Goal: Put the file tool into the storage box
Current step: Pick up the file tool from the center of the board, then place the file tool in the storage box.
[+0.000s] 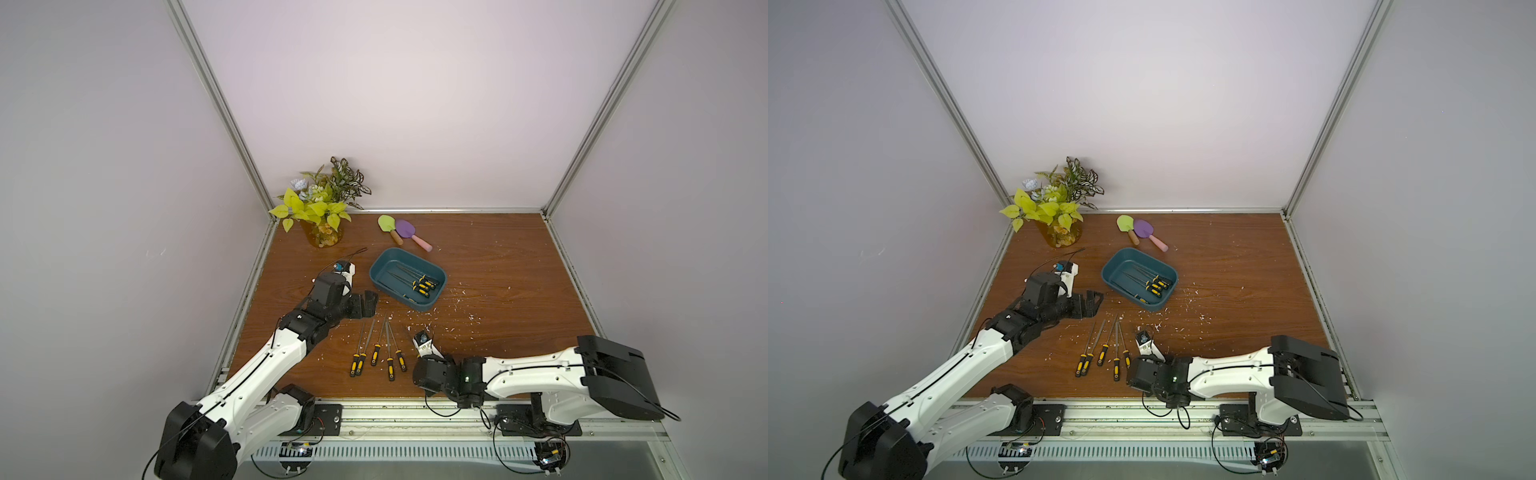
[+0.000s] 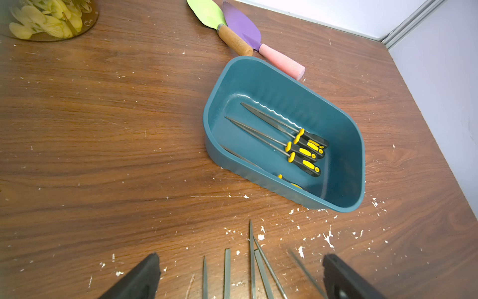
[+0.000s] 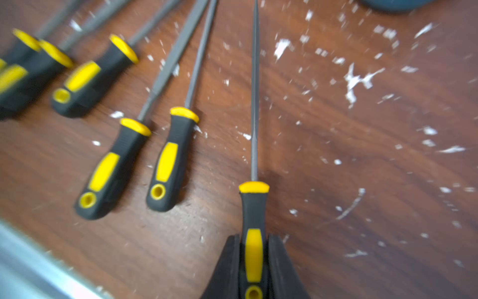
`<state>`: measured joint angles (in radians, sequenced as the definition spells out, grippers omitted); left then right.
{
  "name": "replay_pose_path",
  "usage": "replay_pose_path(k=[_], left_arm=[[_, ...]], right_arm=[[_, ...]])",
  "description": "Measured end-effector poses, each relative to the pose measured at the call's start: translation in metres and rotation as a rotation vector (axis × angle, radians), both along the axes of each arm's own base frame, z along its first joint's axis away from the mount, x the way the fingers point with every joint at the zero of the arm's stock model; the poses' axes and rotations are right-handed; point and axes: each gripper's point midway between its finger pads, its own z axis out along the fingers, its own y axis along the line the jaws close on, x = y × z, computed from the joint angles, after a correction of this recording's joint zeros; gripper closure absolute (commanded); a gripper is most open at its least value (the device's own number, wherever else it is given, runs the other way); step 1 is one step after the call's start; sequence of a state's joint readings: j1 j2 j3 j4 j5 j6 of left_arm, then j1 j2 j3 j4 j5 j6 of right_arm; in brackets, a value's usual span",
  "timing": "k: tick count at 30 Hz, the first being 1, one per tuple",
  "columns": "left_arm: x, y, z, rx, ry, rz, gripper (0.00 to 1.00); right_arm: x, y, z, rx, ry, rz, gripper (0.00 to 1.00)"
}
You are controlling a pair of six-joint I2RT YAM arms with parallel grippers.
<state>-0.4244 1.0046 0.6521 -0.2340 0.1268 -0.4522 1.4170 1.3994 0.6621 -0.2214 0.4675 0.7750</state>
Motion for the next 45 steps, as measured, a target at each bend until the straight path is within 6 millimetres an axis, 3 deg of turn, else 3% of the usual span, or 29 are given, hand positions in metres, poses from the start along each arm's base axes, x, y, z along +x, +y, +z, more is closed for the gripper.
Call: replay_pose_path(k=[6,11,19,27,32,39,42,45], left_arm=[[0.003,-0.001,0.0,-0.003,-0.004,0.0,0.01],[0.004,-0.003,-0.007,0.0,0.017,0.001,0.01],[0.006,-0.002,0.001,-0.014,-0.01,0.011,0.0],[0.007,-0.001,0.001,-0.01,-0.014,0.019,0.0],[0.009,-0.007,0.009,0.0,-0.029,0.005,0.0],[0.069,-0.033,0.096,-0.096,-0.171,-0.005,0.01],[0.09,-0.03,0.109,-0.118,-0.22,0.009,0.01],[0.1,-0.028,0.099,-0.1,-0.225,0.018,0.01]], right_arm=[[0.005,-0.006,0.045,0.134,-0.078,0.033,0.91],[0.008,-0.016,0.071,0.213,-0.117,0.042,0.92],[0.019,-0.033,0.08,0.227,-0.154,0.032,0.98],[0.066,-0.048,0.059,0.108,-0.118,-0.02,0.99],[0.094,-0.032,0.075,0.094,-0.121,0.025,1.0],[0.153,-0.001,0.115,0.111,-0.182,0.076,1.0],[0.179,0.003,0.114,0.113,-0.176,0.096,1.0],[0.2,0.007,0.098,0.089,-0.145,0.122,1.0]])
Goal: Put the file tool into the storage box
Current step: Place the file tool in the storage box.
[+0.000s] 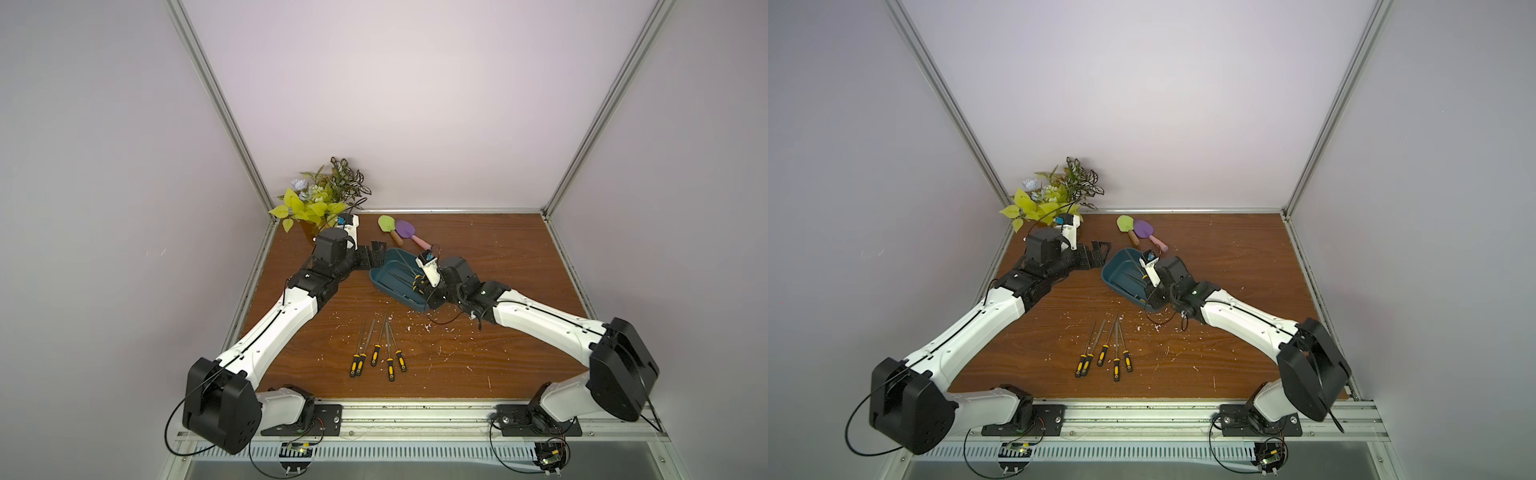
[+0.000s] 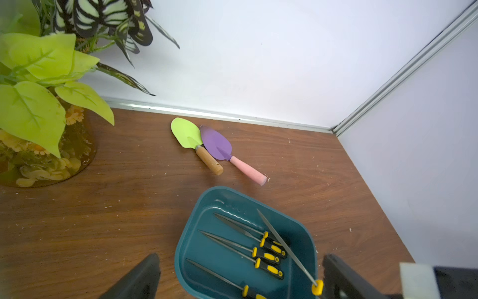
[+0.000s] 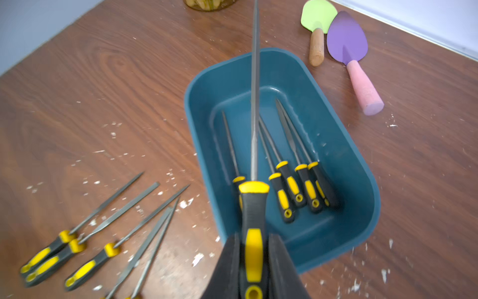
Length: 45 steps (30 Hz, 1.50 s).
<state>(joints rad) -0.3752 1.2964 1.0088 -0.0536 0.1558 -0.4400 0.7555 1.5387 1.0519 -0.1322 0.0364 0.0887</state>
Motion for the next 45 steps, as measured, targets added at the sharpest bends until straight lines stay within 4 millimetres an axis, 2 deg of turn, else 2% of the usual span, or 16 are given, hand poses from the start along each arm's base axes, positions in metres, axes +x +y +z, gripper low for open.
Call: replay_pose_path(k=[3,5,11,12,13,14,16,20,25,28,32,35,36,38,41,45], left_arm=[[-0.001,0.001,-0.023,0.025,0.03,-0.006,0.0],[-0.003,0.001,-0.033,0.039,0.046,-0.011,0.01],[-0.002,-0.001,-0.03,0.034,0.031,-0.018,0.01],[-0.002,-0.001,-0.029,0.032,0.028,-0.02,0.0],[-0.002,-0.002,-0.029,0.029,0.025,-0.023,0.0],[-0.002,-0.002,-0.029,0.026,0.023,-0.025,0.0],[-0.003,-0.003,-0.03,0.024,0.026,-0.031,0.01],[-0.004,-0.004,-0.032,0.021,0.031,-0.04,0.0],[-0.004,-0.005,-0.032,0.021,0.03,-0.042,0.0],[-0.003,-0.004,-0.032,0.023,0.029,-0.036,0.0],[-0.001,-0.004,-0.037,0.027,0.039,-0.035,0.01],[0.002,-0.007,-0.054,0.038,0.08,-0.038,0.0],[0.003,-0.008,-0.061,0.042,0.1,-0.041,0.01],[0.003,-0.01,-0.076,0.05,0.14,-0.05,0.01],[0.003,-0.012,-0.094,0.059,0.192,-0.061,0.01],[0.005,-0.016,-0.101,0.057,0.223,-0.074,0.0]], right_arm=[[0.011,0.008,-0.021,-0.03,0.041,0.042,0.98],[0.012,0.016,-0.035,-0.041,0.072,0.084,0.98],[0.009,0.024,-0.072,-0.086,0.142,0.155,0.93],[0.009,0.024,-0.077,-0.095,0.15,0.159,0.85],[0.009,0.024,-0.082,-0.103,0.156,0.159,0.71],[0.009,0.023,-0.085,-0.108,0.161,0.159,0.62],[0.01,0.023,-0.087,-0.117,0.163,0.159,0.53],[0.013,0.022,-0.086,-0.116,0.161,0.15,0.44],[0.015,0.021,-0.079,-0.102,0.154,0.12,0.42],[0.019,0.017,-0.058,-0.074,0.129,0.071,0.42],[0.018,0.012,-0.003,0.025,0.053,0.002,0.42],[0.002,0.0,0.04,0.127,-0.031,-0.048,0.42],[-0.007,-0.005,0.049,0.161,-0.05,-0.063,0.42],[-0.026,-0.012,0.055,0.219,-0.061,-0.089,0.42],[-0.055,-0.02,0.037,0.266,-0.027,-0.12,0.43],[-0.097,-0.02,-0.009,0.255,0.066,-0.125,0.45]])
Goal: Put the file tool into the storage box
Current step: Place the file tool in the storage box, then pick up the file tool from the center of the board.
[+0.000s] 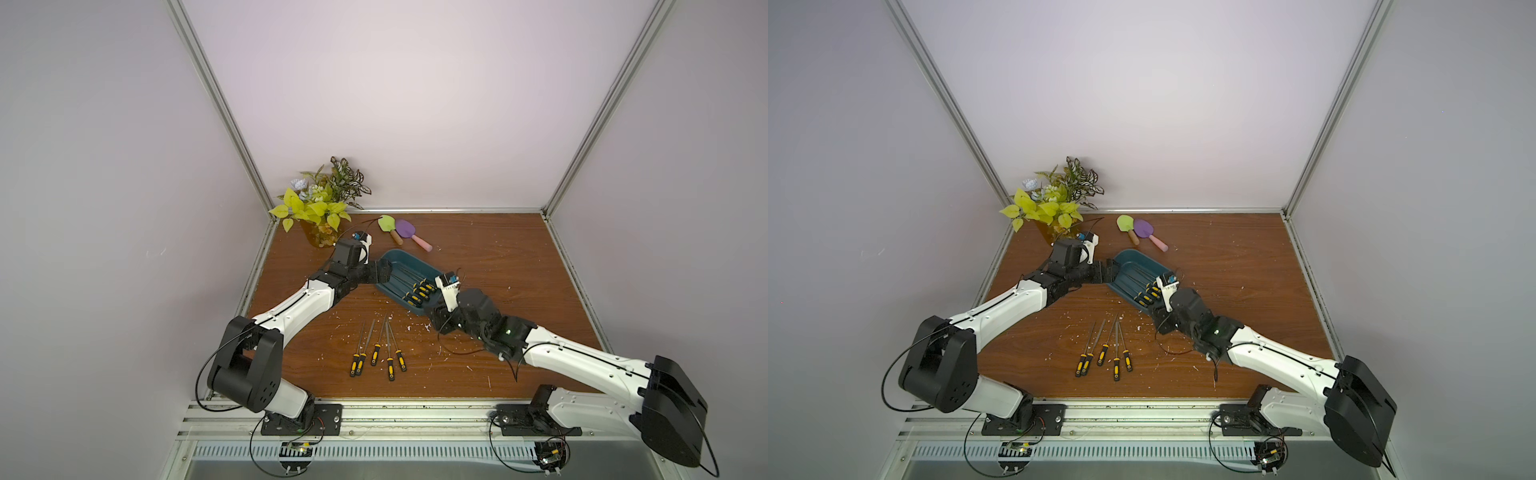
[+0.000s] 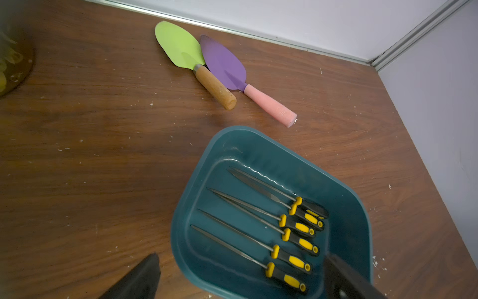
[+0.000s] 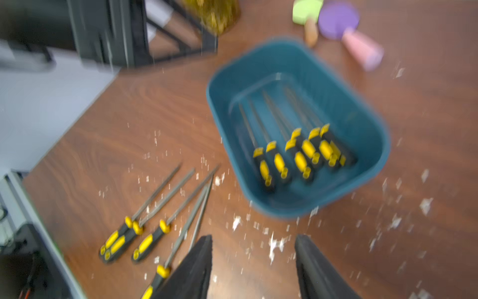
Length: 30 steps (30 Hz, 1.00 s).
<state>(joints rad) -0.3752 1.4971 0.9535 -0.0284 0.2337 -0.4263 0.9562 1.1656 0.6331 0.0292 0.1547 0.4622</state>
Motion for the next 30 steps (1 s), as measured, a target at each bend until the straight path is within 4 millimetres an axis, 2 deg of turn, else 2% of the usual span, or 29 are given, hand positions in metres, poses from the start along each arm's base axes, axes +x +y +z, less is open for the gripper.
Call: replay_pose_path(k=[3,11,14,19,30], left_arm=[[0.0,-0.002,0.002,-0.007,0.003,-0.004,0.0],[0.003,0.0,0.005,-0.003,-0.006,0.007,0.0],[0.004,0.003,0.005,0.001,-0.008,0.016,0.0],[0.007,0.008,0.005,0.006,-0.011,0.033,0.0],[0.008,0.01,0.006,0.012,-0.016,0.043,0.0]], right_arm=[[-0.027,0.011,-0.024,-0.019,0.064,0.04,0.47],[-0.062,0.042,-0.07,-0.127,0.15,0.117,0.48],[-0.067,0.054,-0.072,-0.169,0.137,0.128,0.48],[-0.07,0.072,-0.065,-0.175,0.107,0.151,0.5],[-0.072,0.071,-0.09,-0.258,0.131,0.164,0.51]])
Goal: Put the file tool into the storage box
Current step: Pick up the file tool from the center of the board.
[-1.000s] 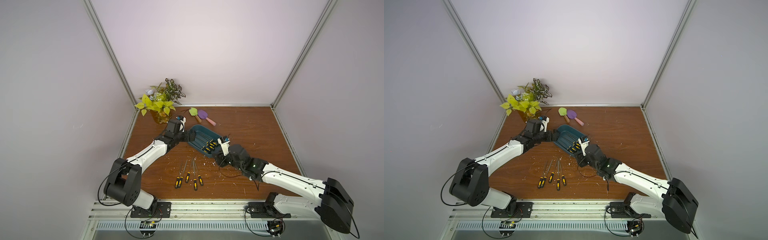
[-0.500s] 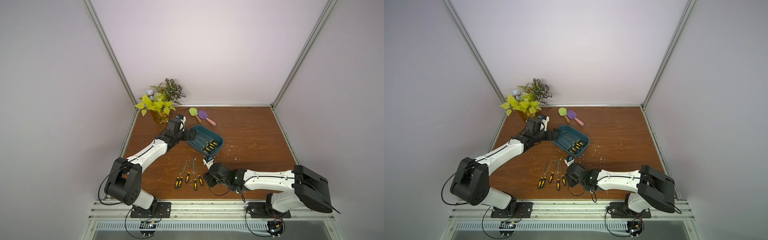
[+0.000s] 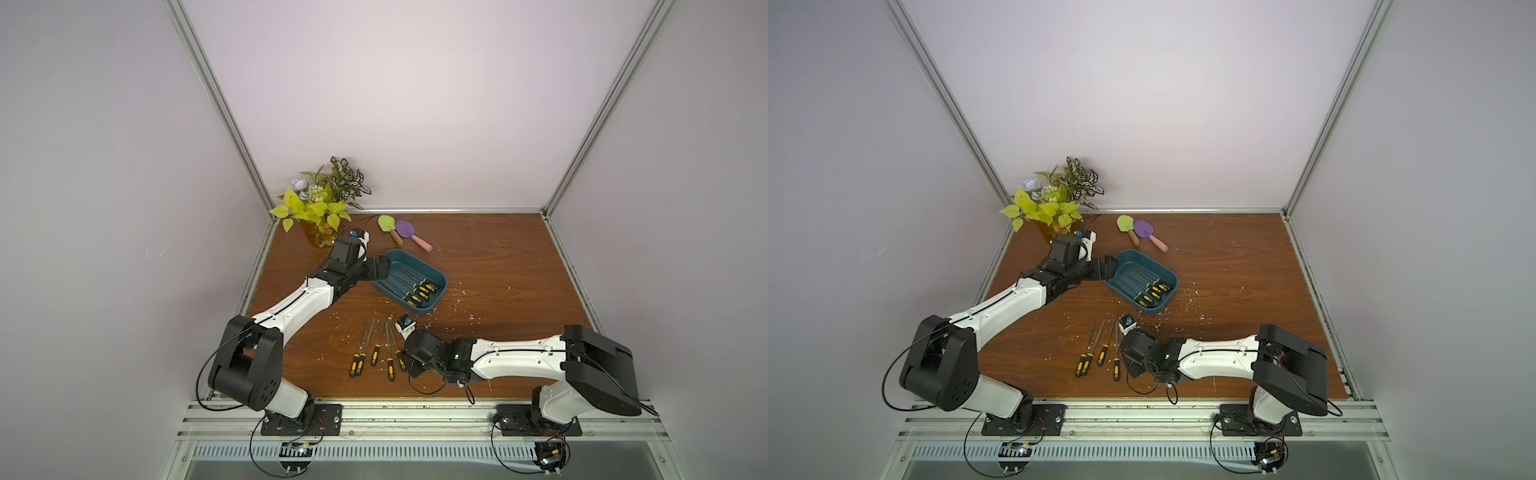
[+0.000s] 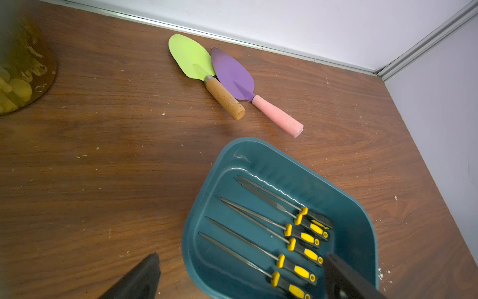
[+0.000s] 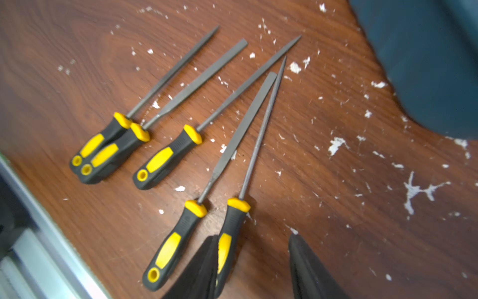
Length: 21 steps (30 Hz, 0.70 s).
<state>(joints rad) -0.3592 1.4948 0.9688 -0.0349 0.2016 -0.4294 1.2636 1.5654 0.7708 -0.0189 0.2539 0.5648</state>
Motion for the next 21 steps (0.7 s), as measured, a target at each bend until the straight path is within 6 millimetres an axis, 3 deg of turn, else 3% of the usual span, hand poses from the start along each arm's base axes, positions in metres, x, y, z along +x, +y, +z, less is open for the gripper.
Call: replay_pose_path(k=[14,21], left_arm=[[0.0,0.0,0.0,0.0,0.0,0.0,0.0],[0.0,0.0,0.0,-0.001,0.0,0.0,0.0]], right_arm=[[-0.005,0.019,-0.012,-0.034,0.01,0.027,0.51],[-0.003,0.02,-0.021,-0.081,-0.003,0.018,0.59]])
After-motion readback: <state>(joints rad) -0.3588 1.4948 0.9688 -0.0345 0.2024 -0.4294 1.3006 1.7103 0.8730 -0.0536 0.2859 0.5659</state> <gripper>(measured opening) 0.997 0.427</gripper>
